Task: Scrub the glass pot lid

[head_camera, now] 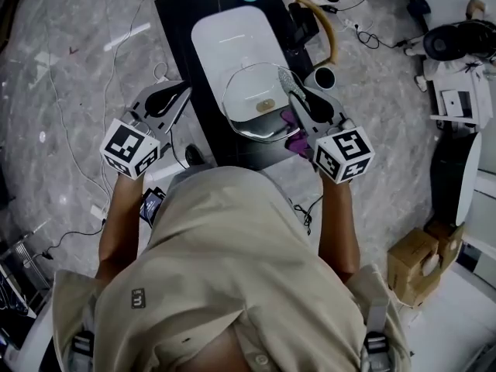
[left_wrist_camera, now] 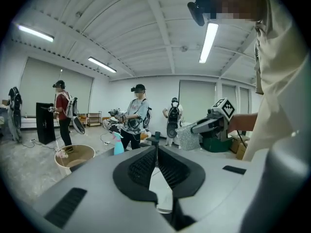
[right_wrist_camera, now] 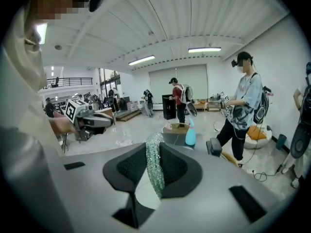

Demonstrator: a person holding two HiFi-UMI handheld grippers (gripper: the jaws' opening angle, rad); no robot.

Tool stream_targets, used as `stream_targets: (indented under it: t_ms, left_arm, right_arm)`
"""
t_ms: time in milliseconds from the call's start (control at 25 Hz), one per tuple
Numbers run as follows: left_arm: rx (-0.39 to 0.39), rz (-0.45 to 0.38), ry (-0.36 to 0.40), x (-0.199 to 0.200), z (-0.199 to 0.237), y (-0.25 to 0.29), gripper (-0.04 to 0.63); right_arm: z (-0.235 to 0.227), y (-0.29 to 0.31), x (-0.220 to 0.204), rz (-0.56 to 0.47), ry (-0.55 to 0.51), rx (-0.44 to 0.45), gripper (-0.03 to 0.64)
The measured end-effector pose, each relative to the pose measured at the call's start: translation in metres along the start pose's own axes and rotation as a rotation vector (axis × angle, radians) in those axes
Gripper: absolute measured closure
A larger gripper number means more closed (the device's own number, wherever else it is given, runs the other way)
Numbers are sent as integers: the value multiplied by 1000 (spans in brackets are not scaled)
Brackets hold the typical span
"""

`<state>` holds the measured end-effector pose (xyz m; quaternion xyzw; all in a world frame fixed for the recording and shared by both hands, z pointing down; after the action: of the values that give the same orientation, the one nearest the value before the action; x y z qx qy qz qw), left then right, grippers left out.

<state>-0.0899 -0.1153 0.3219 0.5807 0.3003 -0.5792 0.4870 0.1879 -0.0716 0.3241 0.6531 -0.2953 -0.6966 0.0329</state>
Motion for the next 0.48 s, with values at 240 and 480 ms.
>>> stream_targets:
  t_ms: [240, 480]
  left_arm:
    - [47, -43, 39, 29, -2, -15, 569]
    - [69, -66, 50, 45, -1, -24, 569]
  right_arm:
    - [6, -30, 53, -155, -38, -49, 536]
    - [14, -44, 84, -220, -96, -58, 540]
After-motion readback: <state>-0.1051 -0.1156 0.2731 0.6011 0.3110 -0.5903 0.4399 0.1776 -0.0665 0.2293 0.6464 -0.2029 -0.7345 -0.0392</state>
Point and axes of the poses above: the fingertips, and each gripper's own axes: y forward along the fingers, z to its left, x out of its top, the point moved 5 cm from there along -y, backward along the fingers, and after that the axes turned 11 degrees about -x, right-handed, at the moved point
